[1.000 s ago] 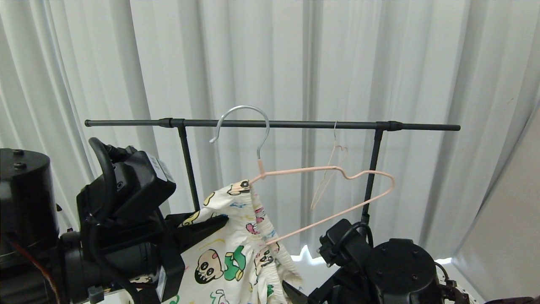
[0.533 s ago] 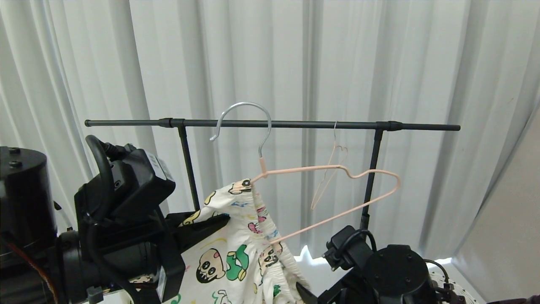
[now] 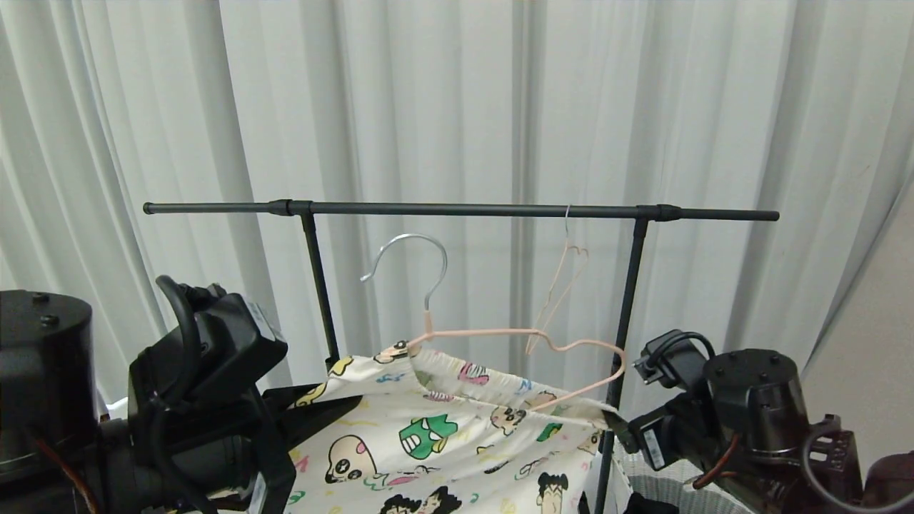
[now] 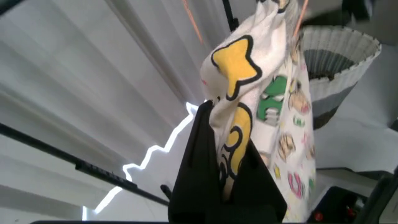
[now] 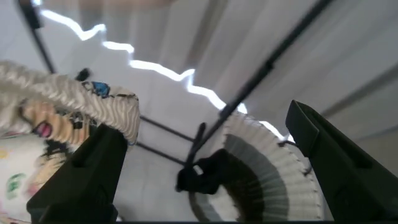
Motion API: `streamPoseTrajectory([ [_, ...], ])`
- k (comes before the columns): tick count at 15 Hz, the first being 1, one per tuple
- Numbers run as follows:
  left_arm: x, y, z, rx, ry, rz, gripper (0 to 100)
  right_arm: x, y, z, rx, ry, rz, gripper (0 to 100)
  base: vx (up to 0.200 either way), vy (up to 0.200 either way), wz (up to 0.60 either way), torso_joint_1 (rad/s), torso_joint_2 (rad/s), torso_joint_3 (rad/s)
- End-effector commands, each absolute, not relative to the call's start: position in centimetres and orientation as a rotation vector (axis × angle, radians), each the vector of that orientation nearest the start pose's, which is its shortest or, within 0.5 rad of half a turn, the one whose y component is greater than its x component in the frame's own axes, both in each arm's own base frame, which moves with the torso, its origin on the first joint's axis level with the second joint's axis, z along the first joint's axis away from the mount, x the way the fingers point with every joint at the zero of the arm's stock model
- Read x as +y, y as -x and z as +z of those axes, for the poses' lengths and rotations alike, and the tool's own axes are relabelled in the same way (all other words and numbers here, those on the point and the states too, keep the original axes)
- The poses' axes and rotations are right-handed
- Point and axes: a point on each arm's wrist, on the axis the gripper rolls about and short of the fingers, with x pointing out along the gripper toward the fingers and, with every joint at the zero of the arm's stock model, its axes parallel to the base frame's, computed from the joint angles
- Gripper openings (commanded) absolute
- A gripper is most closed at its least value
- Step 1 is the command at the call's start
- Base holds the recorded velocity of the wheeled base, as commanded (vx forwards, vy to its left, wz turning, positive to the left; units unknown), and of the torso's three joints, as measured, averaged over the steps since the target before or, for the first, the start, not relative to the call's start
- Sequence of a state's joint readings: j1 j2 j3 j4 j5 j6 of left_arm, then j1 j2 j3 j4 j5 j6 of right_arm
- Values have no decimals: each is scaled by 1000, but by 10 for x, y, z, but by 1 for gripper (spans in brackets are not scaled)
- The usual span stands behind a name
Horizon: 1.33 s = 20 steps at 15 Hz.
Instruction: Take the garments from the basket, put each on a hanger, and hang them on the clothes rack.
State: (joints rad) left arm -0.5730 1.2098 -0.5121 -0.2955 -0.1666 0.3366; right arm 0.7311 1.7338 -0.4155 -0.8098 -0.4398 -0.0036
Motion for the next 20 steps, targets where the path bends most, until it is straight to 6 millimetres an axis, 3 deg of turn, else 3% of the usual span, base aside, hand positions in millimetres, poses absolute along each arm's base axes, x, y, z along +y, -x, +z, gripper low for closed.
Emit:
streamPoseTrajectory([
  [1, -90, -134, 176, 304, -405, -788, 0, 144, -202, 109, 389, 259, 216, 100, 0, 0, 0, 0, 0, 0],
  [6, -80, -126, 155, 363, -470, -765, 0, 137, -199, 128, 321, 231, 217, 100, 0, 0, 0, 0, 0, 0],
  [10, -88, -146, 148, 443, -539, -636, 0, 137, -186, 146, 261, 236, 281, 100, 0, 0, 0, 0, 0, 0],
  [14, -96, -155, 163, 390, -387, -597, 0, 166, -144, 155, 233, 264, 551, 100, 0, 0, 0, 0, 0, 0],
  [20, -107, -140, 155, 384, -408, -693, 0, 174, -137, 167, 140, 361, 773, 100, 0, 0, 0, 0, 0, 0],
])
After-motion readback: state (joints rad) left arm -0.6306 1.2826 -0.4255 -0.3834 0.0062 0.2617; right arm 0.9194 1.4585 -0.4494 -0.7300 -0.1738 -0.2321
